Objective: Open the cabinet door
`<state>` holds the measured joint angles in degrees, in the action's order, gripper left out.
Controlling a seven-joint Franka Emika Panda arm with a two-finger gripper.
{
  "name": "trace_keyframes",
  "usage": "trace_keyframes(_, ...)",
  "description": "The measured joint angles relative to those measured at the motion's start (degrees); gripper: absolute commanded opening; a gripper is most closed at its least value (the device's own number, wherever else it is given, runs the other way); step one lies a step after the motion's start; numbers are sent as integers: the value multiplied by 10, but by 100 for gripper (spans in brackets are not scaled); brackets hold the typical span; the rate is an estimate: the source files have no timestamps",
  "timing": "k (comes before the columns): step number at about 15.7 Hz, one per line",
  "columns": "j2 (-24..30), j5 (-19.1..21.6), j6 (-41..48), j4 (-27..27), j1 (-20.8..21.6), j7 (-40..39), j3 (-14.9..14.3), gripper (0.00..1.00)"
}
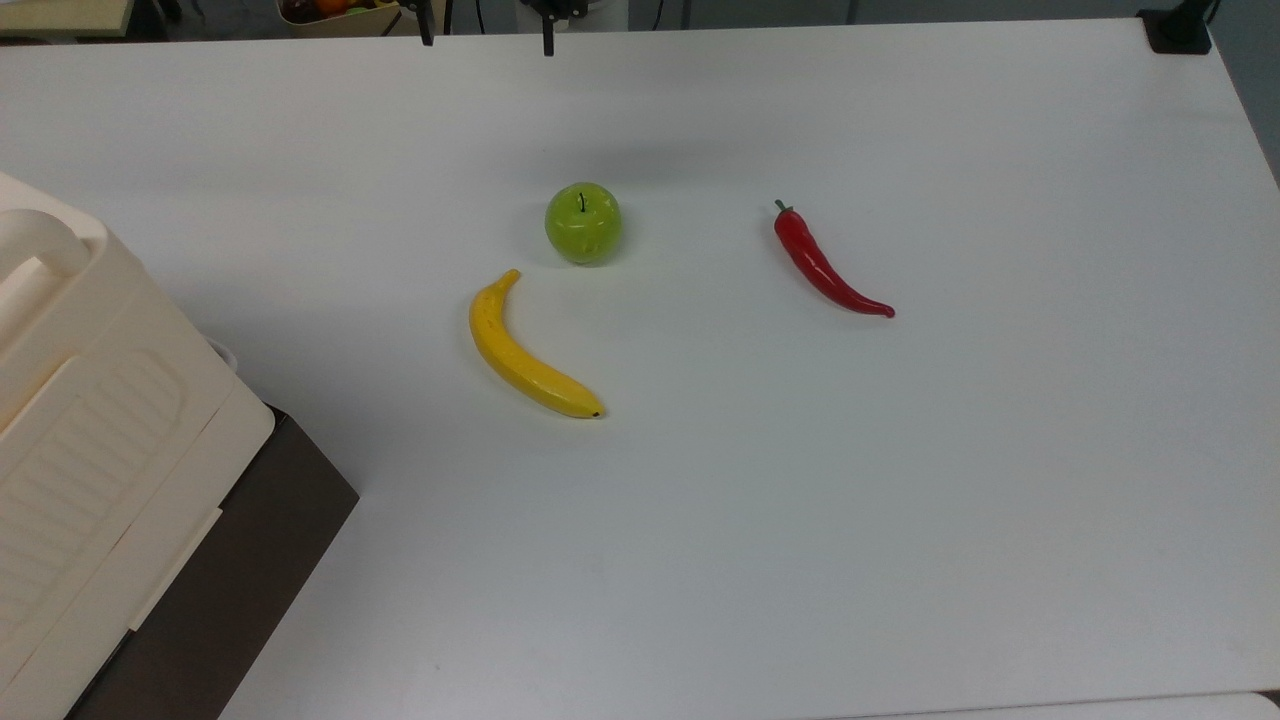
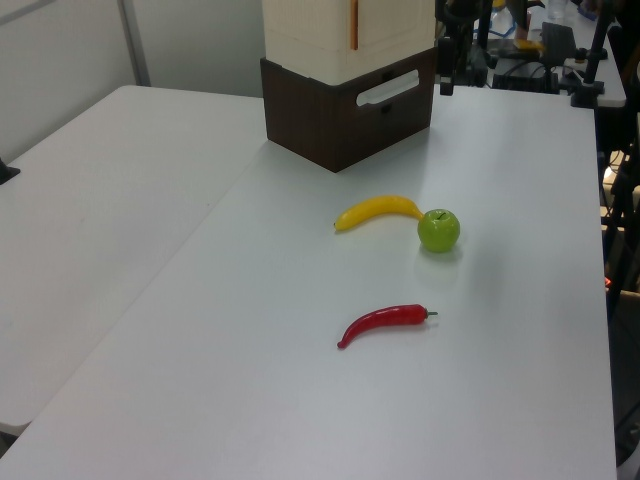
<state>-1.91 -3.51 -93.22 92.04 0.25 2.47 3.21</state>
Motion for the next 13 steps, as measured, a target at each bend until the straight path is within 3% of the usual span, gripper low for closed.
trace_keyframes(13,-3,-1,-3,-8,-10,2,0,100)
